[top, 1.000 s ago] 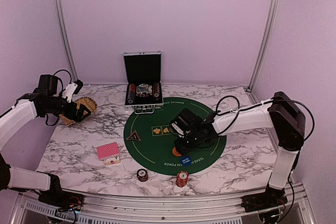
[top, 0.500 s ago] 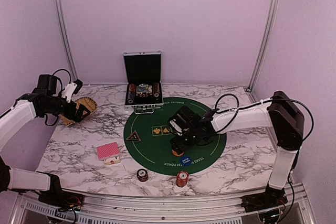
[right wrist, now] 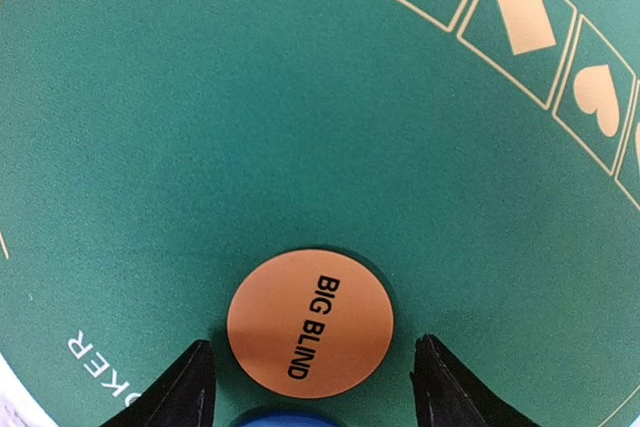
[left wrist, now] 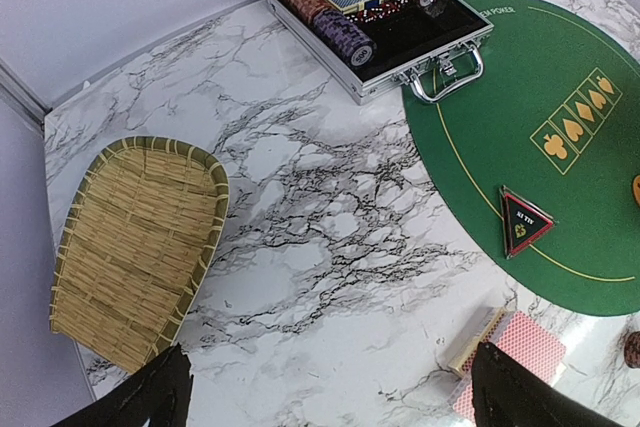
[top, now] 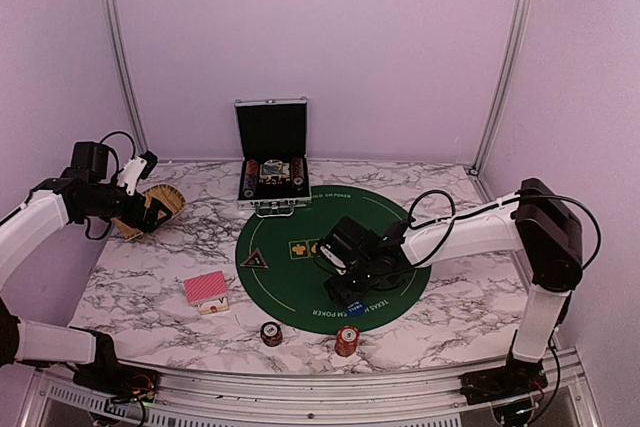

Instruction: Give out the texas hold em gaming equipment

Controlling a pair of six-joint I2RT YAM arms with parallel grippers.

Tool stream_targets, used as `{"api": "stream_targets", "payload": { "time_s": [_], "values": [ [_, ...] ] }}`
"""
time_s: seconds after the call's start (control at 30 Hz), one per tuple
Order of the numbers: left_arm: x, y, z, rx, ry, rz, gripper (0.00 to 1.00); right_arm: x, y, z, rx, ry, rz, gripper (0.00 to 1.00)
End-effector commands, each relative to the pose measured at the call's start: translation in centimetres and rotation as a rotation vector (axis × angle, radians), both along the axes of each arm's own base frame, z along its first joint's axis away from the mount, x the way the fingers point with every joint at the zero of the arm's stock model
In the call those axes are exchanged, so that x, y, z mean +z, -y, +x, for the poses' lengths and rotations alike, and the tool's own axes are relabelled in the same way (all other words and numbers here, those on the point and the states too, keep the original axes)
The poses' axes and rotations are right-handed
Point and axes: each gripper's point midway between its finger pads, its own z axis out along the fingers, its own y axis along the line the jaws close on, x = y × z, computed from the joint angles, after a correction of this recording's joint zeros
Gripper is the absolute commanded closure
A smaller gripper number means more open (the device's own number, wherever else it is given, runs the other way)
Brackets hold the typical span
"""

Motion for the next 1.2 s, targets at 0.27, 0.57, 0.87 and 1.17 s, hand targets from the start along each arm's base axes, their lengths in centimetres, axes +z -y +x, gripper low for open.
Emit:
{"api": "stream_targets", "payload": {
  "time_s": [0.27,0.57,0.87,1.17],
  "values": [
    [1.7,-0.2,-0.1,0.000,0.029,0.008,0.01,-1.5,0.4,0.1,-0.022,0.006,-0.044,0.45],
    [1.5,-0.3,-0.1,0.002,0.025,0.013,0.01,-1.5,1.1,1.7,-0.031,0.064,-0.093,0.47],
    [1.5,-0.4,-0.2,0.000,0.024,0.021,0.01,-1.3,2.2,6.4,-0.084,0.116,-0.099,0.48],
    [1.3,-0.5,-0.2,0.000,0.020,0.032,0.01,-0.7,3.0,11.0,-0.125,0.160,-0.096,0.47]
  ]
}}
